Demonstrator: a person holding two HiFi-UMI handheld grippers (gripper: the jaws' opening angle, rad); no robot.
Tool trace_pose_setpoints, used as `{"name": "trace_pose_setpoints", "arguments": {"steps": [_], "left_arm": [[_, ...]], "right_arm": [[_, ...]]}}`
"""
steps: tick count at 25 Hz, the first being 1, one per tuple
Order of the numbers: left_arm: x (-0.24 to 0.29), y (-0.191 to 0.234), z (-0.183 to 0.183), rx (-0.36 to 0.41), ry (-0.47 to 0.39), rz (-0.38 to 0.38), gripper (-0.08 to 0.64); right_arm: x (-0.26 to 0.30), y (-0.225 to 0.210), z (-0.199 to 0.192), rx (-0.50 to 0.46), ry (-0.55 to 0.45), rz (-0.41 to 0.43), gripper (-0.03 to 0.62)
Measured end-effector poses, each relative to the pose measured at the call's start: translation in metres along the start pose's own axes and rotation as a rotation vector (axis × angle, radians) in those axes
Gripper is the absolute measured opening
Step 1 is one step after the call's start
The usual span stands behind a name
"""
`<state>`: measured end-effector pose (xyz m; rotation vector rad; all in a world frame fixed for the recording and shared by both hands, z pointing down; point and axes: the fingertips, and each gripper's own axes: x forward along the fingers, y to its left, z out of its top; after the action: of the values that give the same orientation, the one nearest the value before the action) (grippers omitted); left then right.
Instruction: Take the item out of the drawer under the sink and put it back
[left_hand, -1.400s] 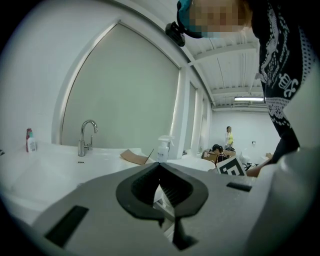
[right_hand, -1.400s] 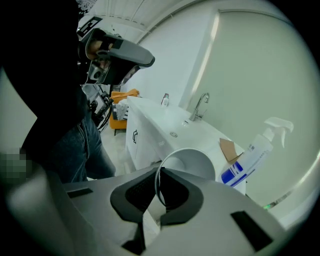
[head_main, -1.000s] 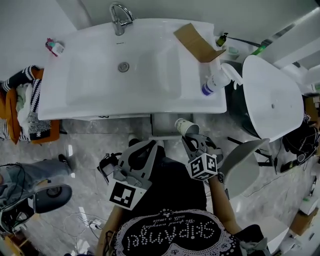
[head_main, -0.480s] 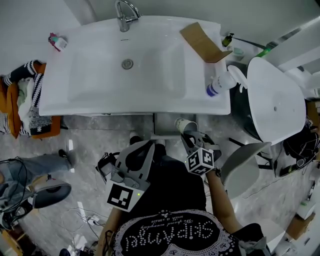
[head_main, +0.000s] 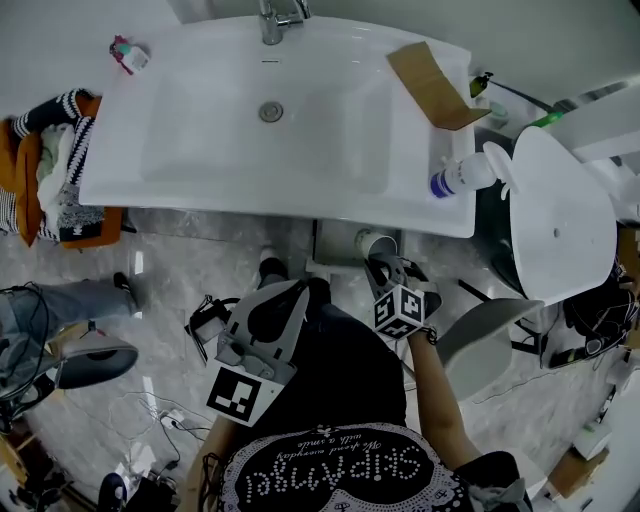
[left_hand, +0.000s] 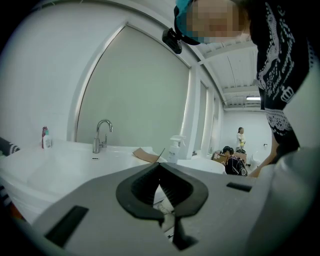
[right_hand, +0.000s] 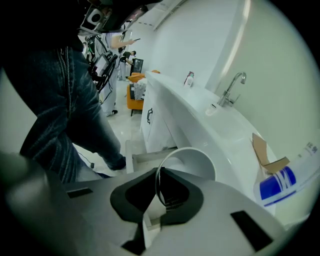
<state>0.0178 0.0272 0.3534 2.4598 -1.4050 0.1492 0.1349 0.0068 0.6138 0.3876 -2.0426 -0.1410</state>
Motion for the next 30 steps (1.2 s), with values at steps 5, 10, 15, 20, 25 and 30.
{"name": "trace_pose_setpoints", "arguments": {"steps": [5, 10, 15, 20, 25, 30], "left_arm": [[0.0, 0.003, -0.003, -0.008, 0.022, 0.007, 0.0], [0.0, 0.006, -0.005, -0.025, 0.036, 0.016, 0.0], [0.001, 0.01, -0.009, -0.052, 0.054, 0.021, 0.0], [0.005, 0.009, -0.014, -0.055, 0.078, 0.009, 0.0], [0.004, 0.014, -0.015, -0.071, 0.093, 0.007, 0.0], [0.0, 0.017, -0.017, -0.072, 0.099, 0.006, 0.0]], "right_arm": [[0.013, -0.001, -0.002, -0.014, 0.017, 0.024, 0.024], [0.026, -0.001, -0.009, -0.001, 0.04, 0.051, 0.023], [0.039, -0.003, -0.013, 0.011, 0.061, 0.062, 0.023], [0.062, -0.003, -0.032, 0.007, 0.111, 0.071, 0.023], [0.073, -0.004, -0.03, 0.008, 0.126, 0.086, 0.023], [0.084, 0.0, -0.032, 0.02, 0.137, 0.091, 0.023]]}}
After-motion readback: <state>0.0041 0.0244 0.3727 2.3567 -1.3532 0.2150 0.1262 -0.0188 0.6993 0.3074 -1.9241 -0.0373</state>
